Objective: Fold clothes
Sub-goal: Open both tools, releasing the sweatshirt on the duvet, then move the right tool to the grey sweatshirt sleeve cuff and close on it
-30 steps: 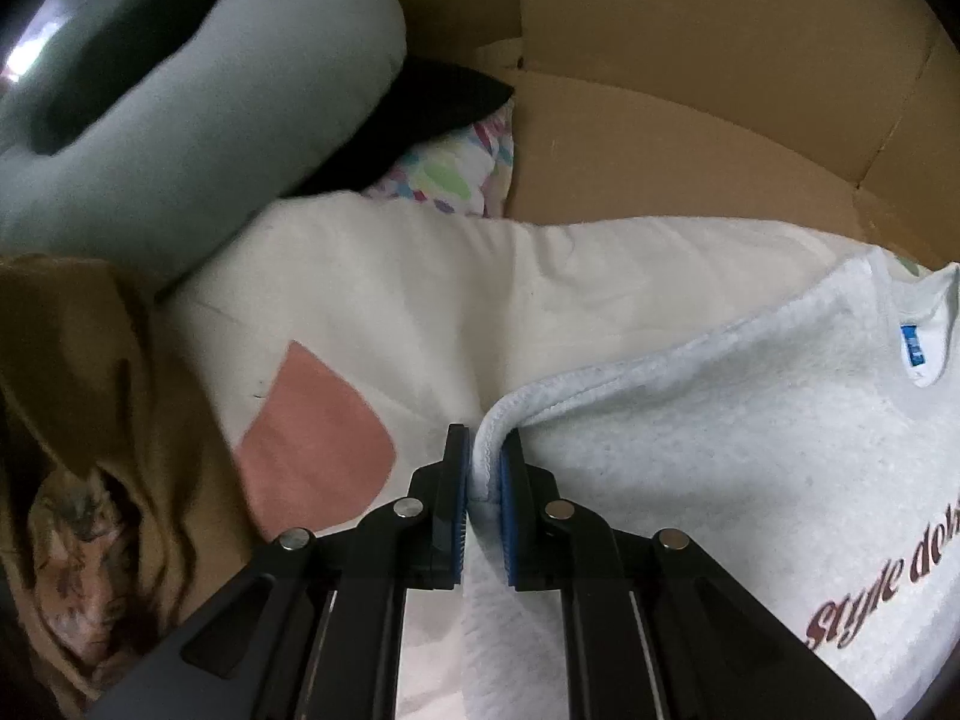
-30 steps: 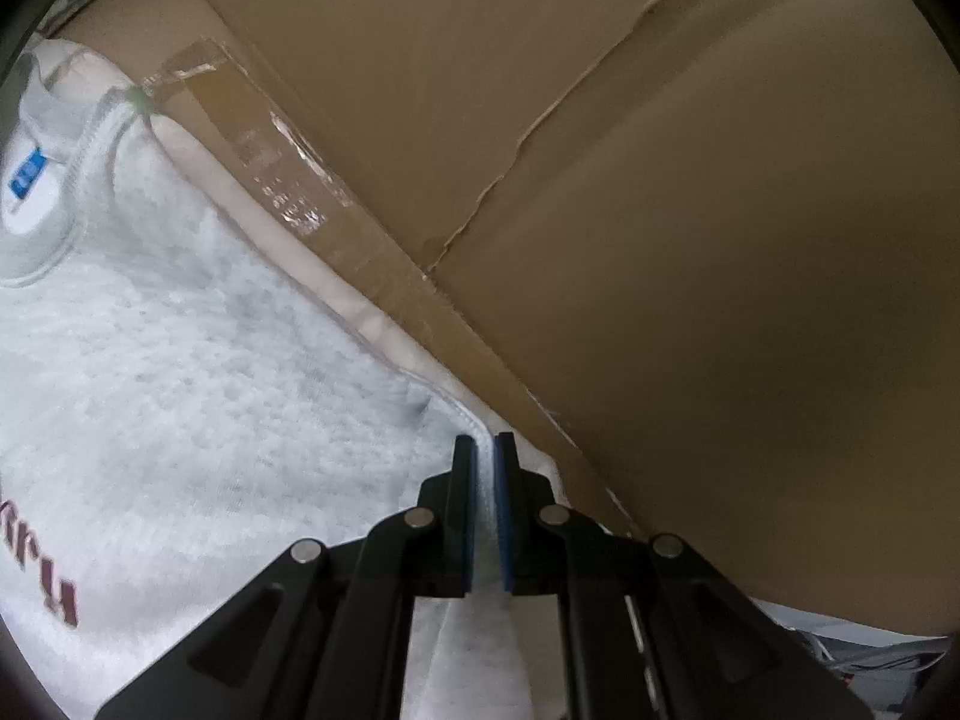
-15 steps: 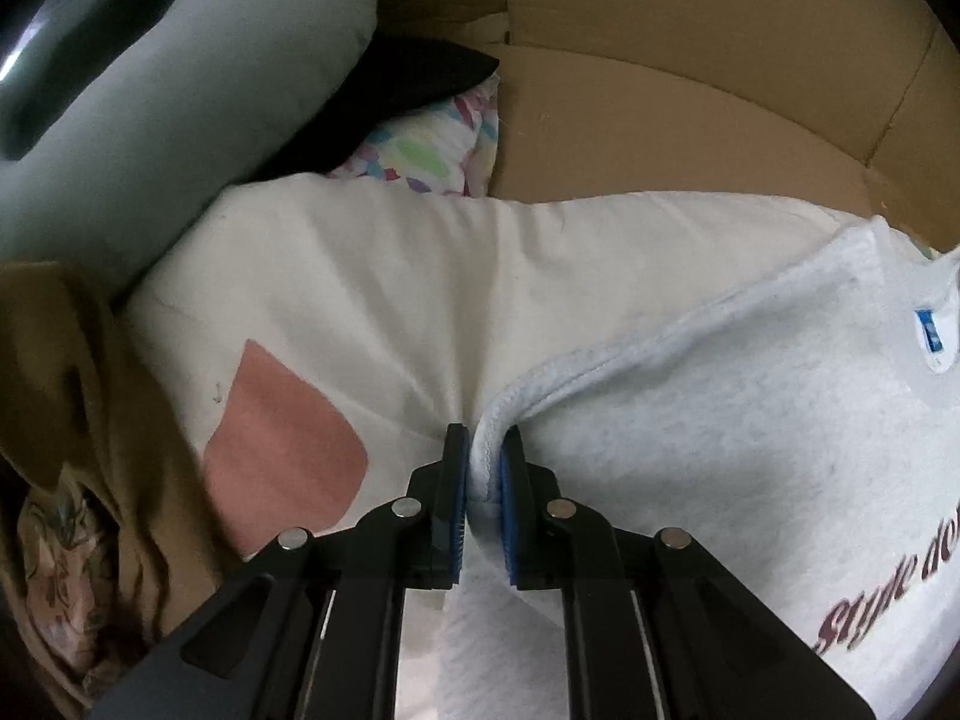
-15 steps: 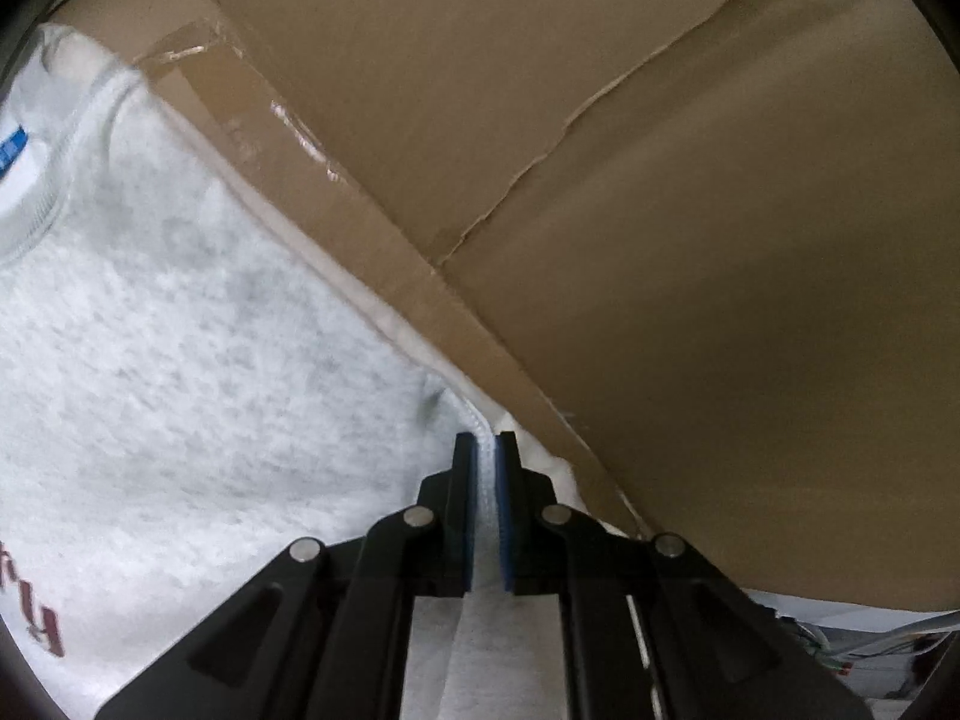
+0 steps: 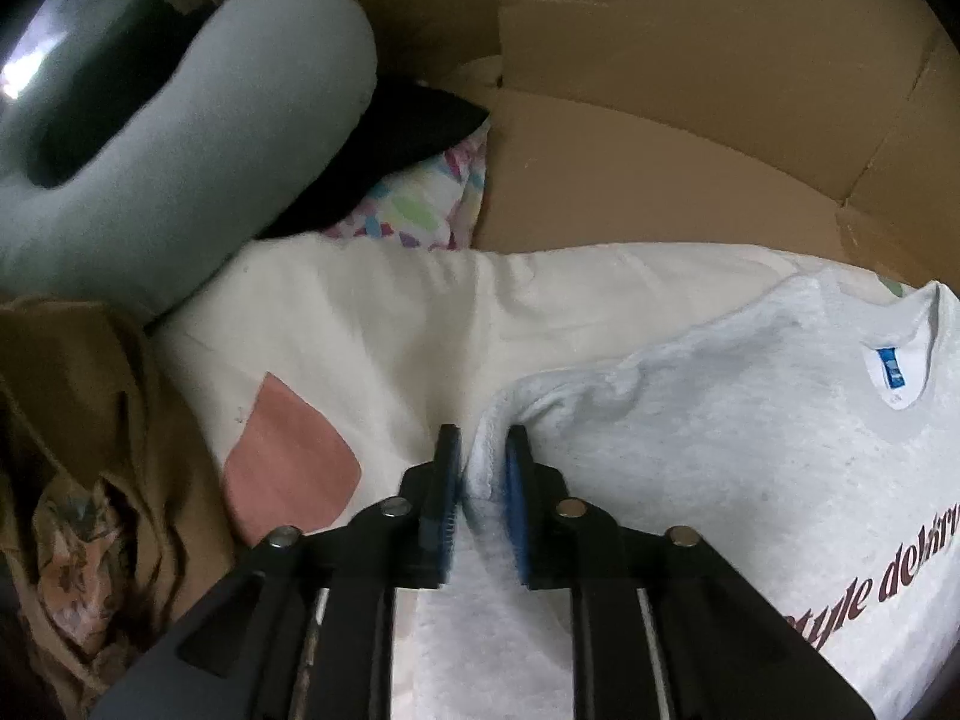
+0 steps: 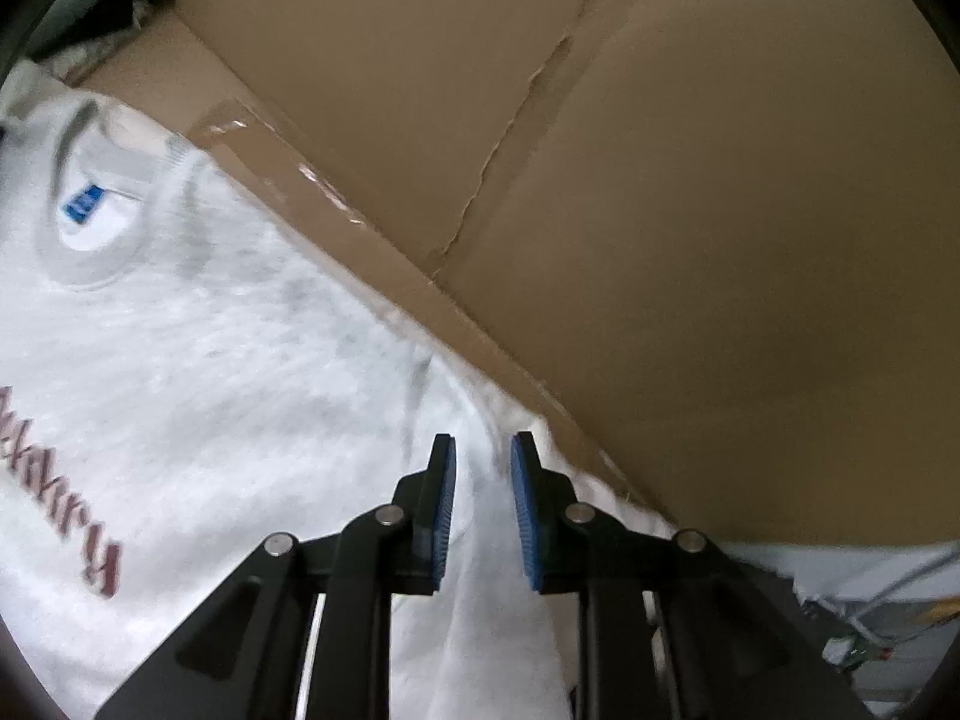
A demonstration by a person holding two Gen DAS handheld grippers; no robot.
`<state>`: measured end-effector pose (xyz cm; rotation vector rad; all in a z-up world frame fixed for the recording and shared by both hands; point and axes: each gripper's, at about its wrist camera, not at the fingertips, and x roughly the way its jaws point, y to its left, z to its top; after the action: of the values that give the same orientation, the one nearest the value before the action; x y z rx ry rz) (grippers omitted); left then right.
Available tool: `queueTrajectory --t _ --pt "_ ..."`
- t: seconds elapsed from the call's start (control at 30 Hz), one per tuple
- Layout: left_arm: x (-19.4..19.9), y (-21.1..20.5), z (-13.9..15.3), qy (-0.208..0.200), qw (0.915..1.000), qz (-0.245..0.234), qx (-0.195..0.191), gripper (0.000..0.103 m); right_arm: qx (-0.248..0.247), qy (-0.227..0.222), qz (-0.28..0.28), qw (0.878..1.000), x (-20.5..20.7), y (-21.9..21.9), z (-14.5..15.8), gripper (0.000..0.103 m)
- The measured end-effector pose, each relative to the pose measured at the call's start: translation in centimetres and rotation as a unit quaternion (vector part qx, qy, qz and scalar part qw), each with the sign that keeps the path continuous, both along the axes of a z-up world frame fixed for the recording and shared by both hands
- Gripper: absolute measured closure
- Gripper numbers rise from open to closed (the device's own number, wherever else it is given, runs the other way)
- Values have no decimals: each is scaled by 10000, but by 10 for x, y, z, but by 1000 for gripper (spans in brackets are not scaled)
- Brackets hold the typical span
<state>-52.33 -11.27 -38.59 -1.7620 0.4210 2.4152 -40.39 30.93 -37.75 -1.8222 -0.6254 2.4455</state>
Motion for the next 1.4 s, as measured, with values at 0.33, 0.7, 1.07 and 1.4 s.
queueTrajectory --t 0.33,0.7,1.07,1.4 --pt "10 7 59 493 9985 88 215 46 -699 601 -161 9956 74 26 79 75" --pt "56 69 89 516 9937 -475 878 46 -1061 939 -644 9878 137 91 97 74" --pt "135 134 111 822 9826 -658 1531 46 -1214 1035 -1336 9781 222 148 103 74" --pt "200 169 77 509 9779 -722 1894 46 -1191 868 -1891 9708 305 189 79 73"
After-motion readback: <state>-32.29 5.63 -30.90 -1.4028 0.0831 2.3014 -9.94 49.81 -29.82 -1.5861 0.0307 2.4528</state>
